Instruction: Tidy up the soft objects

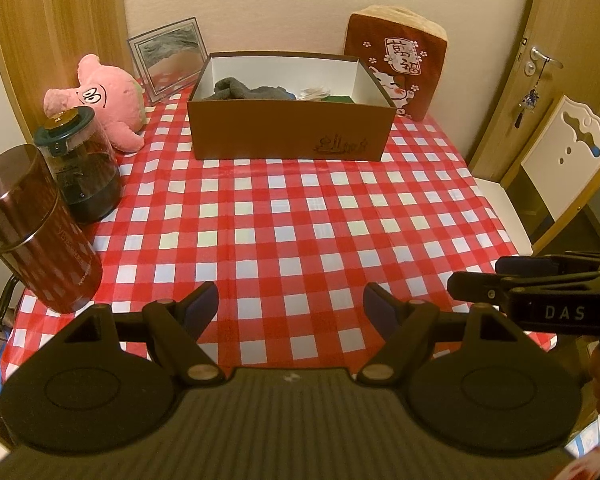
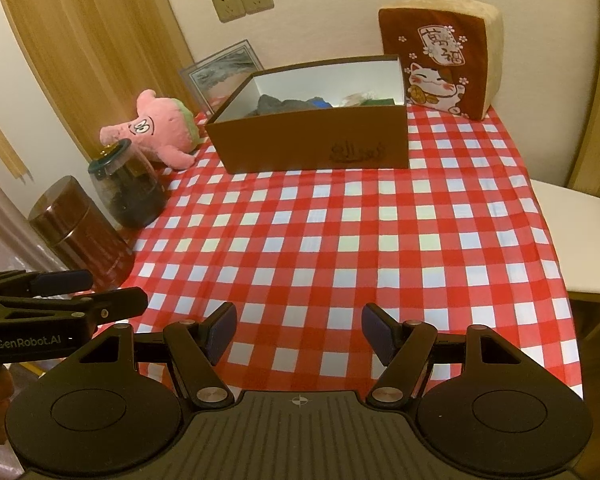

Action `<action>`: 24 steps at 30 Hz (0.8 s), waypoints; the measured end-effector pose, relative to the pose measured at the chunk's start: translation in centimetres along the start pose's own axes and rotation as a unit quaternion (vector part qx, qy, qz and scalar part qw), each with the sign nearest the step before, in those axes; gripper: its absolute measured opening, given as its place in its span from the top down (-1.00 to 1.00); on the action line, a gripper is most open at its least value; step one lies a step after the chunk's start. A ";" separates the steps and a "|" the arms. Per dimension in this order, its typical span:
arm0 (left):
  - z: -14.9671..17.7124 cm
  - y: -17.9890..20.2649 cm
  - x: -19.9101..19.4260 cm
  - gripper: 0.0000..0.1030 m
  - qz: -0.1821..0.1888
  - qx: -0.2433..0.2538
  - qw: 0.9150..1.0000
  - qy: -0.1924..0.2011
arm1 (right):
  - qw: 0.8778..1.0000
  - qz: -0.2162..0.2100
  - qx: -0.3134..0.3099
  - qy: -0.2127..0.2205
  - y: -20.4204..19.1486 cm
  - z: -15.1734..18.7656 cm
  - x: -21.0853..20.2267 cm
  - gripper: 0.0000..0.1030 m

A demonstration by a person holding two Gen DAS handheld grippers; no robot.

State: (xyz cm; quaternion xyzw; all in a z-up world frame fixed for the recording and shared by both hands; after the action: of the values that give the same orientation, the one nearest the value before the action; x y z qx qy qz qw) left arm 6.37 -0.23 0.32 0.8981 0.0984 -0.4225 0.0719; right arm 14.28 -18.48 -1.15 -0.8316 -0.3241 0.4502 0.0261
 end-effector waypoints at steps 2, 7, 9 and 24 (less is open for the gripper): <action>0.0 0.0 0.0 -0.52 0.000 0.000 1.000 0.001 | 1.000 0.000 0.000 0.000 0.0 0.1 0.0 -0.34; 0.0 0.0 -0.1 -0.52 0.000 0.000 1.000 0.002 | 1.000 0.000 0.000 0.000 -0.1 0.1 -0.1 -0.34; 0.0 -0.1 -0.2 -0.52 0.000 0.000 1.000 0.002 | 1.000 0.000 0.000 0.000 -0.1 0.1 -0.1 -0.34; -0.2 0.0 -0.5 -0.52 0.001 0.002 1.000 0.005 | 1.000 -0.001 -0.001 0.000 0.0 0.2 -0.2 -0.34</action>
State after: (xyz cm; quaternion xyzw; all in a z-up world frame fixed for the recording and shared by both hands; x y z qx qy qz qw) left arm 6.20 -0.27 0.82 0.9002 0.0973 -0.4186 0.0702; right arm 14.09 -18.60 -1.11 -0.8315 -0.3253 0.4495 0.0259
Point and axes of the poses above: each gripper's, at about its wrist camera, not at the fingertips, and x roughly the way its jaws point, y to its right, z to its underside, the point moved 3 cm from there along x, roughly the way its jaws point, and after that the axes turned 1 degree about x, right-handed, at the moved point
